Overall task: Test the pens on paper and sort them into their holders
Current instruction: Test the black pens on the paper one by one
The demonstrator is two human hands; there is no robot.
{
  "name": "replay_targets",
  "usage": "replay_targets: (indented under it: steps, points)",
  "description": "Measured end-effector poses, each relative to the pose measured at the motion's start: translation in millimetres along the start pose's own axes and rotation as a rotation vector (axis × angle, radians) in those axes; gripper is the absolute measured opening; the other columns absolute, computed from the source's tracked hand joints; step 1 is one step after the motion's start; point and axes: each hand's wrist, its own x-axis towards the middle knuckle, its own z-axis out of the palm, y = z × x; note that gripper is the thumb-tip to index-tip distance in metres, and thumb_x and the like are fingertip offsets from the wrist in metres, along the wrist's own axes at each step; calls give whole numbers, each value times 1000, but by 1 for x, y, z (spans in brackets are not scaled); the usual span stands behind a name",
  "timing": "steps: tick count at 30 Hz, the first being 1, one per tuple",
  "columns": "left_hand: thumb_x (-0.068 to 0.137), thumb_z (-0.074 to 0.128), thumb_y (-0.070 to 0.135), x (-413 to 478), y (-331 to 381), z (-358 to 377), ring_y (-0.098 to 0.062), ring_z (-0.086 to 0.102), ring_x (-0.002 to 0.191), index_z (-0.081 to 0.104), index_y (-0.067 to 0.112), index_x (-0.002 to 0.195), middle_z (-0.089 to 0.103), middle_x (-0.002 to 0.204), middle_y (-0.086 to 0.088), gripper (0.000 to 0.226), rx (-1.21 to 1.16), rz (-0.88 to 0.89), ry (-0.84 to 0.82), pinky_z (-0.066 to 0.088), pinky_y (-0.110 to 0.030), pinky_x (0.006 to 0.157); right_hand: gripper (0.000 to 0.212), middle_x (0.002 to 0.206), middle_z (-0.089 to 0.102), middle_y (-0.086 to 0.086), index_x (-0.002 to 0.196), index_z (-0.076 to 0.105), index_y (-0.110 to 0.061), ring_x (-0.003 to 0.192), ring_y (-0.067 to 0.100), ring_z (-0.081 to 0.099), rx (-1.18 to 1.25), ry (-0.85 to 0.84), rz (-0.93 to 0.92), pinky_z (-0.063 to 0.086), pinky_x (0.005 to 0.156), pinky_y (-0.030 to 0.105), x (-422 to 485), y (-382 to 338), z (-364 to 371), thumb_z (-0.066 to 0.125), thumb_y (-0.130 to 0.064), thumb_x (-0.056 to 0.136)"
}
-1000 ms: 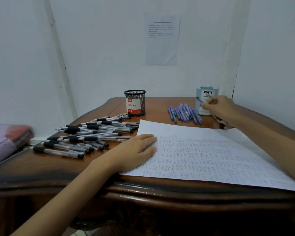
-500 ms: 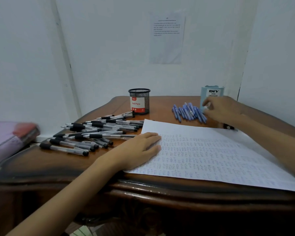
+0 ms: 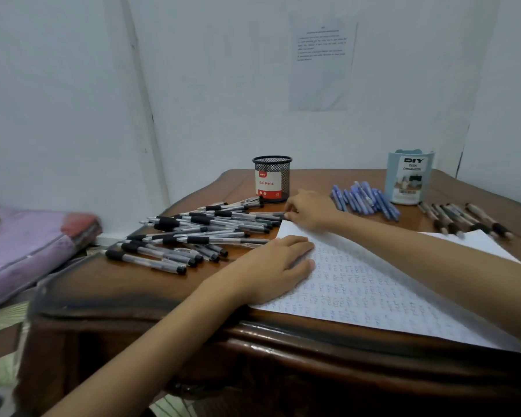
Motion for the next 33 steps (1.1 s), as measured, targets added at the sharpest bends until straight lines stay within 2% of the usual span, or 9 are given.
replay_targets:
  steps: [4,8,12,14,16,19,22,28,33]
  points:
    - [100,29,41,-1,0,0,-8,24,138,24,22,148,22,154,7,52,-2,6,6,18,-23,110,16,98,65,2,98,64,-14,89,14,58,299,60,68,51,78,28,-3,7,-5,64,-26,87]
    - [100,29,41,0,-1,0,-8,23,138,24,22,148,22,154,8,52,-2,4,5,17,-22,109,12,83,57,-5,95,58,-15,72,9,51,951,224,215,40,52,18,-22,11,-34,66,-19,86]
    - [100,28,42,0,-1,0,-7,22,138,23,24,148,20,154,9,52,-5,-1,-10,15,-18,106,12,72,65,-5,85,51,-22,41,5,45,1245,545,374,32,37,15,-47,26,-67,50,-22,96]
    - [100,28,42,0,-1,0,-6,22,138,22,25,149,20,154,10,52,0,-9,-17,15,-17,103,17,57,62,-3,87,50,-19,30,3,36,1291,612,386,27,30,14,-62,37,-80,41,-24,100]
    - [99,27,43,0,0,-1,-6,21,138,21,26,149,19,154,10,52,5,-14,-26,14,-17,103,21,56,52,1,104,53,-16,26,3,35,1204,560,423,25,28,14,-76,48,-83,37,-29,101]
    - [99,27,42,1,1,-1,-6,21,138,20,26,149,19,154,10,52,6,-20,-31,13,-16,102,25,64,45,4,124,41,-21,25,1,35,1156,353,495,23,28,12,-95,61,-75,35,-29,101]
    - [100,27,42,1,2,-2,-6,21,138,20,26,149,19,154,10,52,10,-24,-36,13,-16,102,24,63,47,5,124,43,-20,28,1,29,1182,174,498,23,30,12,-103,62,-75,41,-19,100]
    - [99,27,42,0,1,-1,-6,21,138,21,25,148,20,154,9,52,21,-14,-27,15,-21,109,25,51,44,2,122,49,-4,28,2,33,1298,163,457,23,26,13,-95,51,-75,41,-7,99]
    - [99,26,43,2,-1,-1,-5,20,138,21,26,149,19,154,10,52,32,-13,-28,14,-21,110,40,51,57,-1,118,51,-11,34,2,38,1423,21,435,31,30,11,-100,57,-73,63,-4,81]
